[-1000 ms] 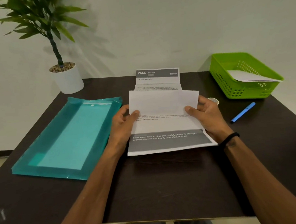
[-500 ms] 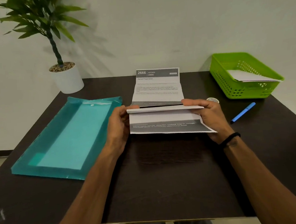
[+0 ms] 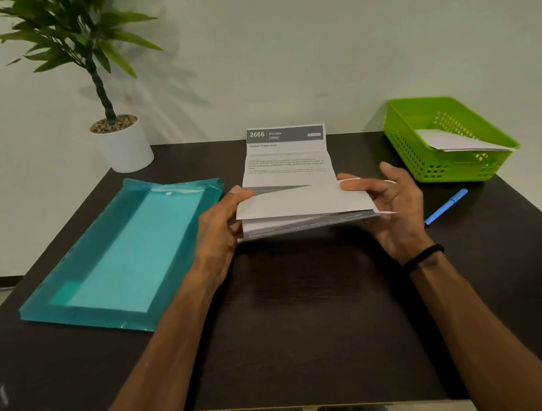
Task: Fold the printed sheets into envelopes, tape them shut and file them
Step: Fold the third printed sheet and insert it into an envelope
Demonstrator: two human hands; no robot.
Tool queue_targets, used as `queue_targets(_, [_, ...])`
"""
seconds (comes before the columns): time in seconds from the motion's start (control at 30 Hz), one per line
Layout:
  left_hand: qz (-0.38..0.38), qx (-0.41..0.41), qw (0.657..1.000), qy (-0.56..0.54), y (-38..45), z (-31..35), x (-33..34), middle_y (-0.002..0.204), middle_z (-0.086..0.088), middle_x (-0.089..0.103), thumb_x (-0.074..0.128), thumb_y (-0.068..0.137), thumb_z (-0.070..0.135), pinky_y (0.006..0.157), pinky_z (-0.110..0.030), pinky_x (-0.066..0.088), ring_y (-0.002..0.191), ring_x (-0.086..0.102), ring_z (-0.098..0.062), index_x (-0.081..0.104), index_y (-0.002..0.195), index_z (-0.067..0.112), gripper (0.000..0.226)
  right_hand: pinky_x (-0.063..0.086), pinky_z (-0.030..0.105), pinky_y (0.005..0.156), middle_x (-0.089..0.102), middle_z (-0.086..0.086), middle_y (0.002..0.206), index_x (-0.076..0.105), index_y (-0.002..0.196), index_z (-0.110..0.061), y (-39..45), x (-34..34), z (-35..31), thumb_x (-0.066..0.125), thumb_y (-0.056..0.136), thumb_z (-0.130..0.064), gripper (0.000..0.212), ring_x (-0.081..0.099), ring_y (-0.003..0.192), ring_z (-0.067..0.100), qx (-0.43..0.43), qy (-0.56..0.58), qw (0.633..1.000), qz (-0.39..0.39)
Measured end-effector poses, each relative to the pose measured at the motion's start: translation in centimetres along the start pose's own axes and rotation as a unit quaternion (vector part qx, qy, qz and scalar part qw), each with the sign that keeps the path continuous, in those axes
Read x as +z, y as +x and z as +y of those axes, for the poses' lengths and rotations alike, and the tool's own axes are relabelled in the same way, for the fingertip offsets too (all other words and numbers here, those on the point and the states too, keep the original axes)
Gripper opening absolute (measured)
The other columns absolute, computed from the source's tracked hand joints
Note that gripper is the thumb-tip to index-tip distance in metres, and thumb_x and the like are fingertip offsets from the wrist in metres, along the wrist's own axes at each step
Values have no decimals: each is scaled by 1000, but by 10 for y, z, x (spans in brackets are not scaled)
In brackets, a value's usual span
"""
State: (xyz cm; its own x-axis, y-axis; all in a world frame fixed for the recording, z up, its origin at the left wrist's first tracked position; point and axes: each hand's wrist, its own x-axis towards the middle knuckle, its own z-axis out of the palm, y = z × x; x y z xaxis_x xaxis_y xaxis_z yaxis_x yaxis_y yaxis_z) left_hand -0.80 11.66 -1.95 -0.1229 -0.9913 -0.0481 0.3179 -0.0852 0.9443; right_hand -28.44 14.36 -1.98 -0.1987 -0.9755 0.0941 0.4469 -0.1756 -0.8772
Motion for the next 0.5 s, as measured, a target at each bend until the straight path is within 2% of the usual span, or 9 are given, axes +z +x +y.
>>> queue_targets(0.03, [-6, 5, 1000, 1, 0, 0, 1, 100, -5, 77, 68, 93, 34, 71, -27, 57, 82, 69, -13, 77, 115, 11, 33, 56, 31, 92, 72, 14, 119, 62, 114, 9, -1, 2, -1, 67, 94, -23, 38, 72, 113, 23, -20, -52, 998, 0])
queue_targets(0.07, [-11, 6, 1000, -2, -1, 0, 2, 106, -6, 78, 68, 95, 29, 75, -28, 59, 88, 72, -16, 75, 121, 10, 33, 57, 29, 90, 74, 11, 121, 66, 114, 10, -2, 3, -1, 72, 93, -14, 33, 73, 108, 19, -41, -116, 992, 2])
queue_targets(0.1, [-16, 9, 1000, -2, 0, -1, 1, 115, -8, 77, 70, 93, 27, 81, -29, 60, 97, 74, -18, 71, 127, 10, 38, 57, 28, 93, 75, 10, 124, 69, 122, 3, -3, 2, 1, 72, 93, -7, 31, 73, 110, 18, -56, -172, 983, -3])
queue_targets(0.17, [-24, 16, 1000, 1, 1, -2, 0, 126, -8, 74, 76, 84, 27, 97, -34, 57, 113, 71, -22, 66, 135, 14, 54, 57, 33, 100, 74, 9, 129, 67, 137, -13, -6, 1, 5, 75, 91, -2, 48, 71, 120, 22, -40, -215, 976, -23])
queue_targets(0.23, [-19, 28, 999, 13, 2, -4, -3, 128, -4, 73, 79, 81, 22, 102, -36, 55, 119, 69, -22, 64, 137, 17, 59, 59, 36, 99, 73, 8, 131, 60, 144, -23, -8, 2, 6, 78, 88, 0, 63, 70, 122, 24, -19, -221, 974, -47])
queue_targets(0.37, [-12, 46, 998, 40, 8, -9, -7, 128, 5, 73, 74, 89, 0, 94, -30, 59, 119, 68, -20, 58, 145, 18, 62, 62, 38, 90, 75, 10, 126, 44, 153, -34, -11, 5, 2, 80, 83, 3, 87, 73, 117, 26, 14, -223, 972, -79])
queue_targets(0.5, [-10, 49, 997, 57, 11, -13, -10, 133, -6, 70, 66, 89, -12, 82, -24, 60, 110, 69, -17, 50, 151, 22, 73, 63, 33, 85, 75, 9, 127, 39, 155, -34, -14, 7, 0, 78, 81, 11, 94, 73, 117, 24, 28, -214, 972, -93])
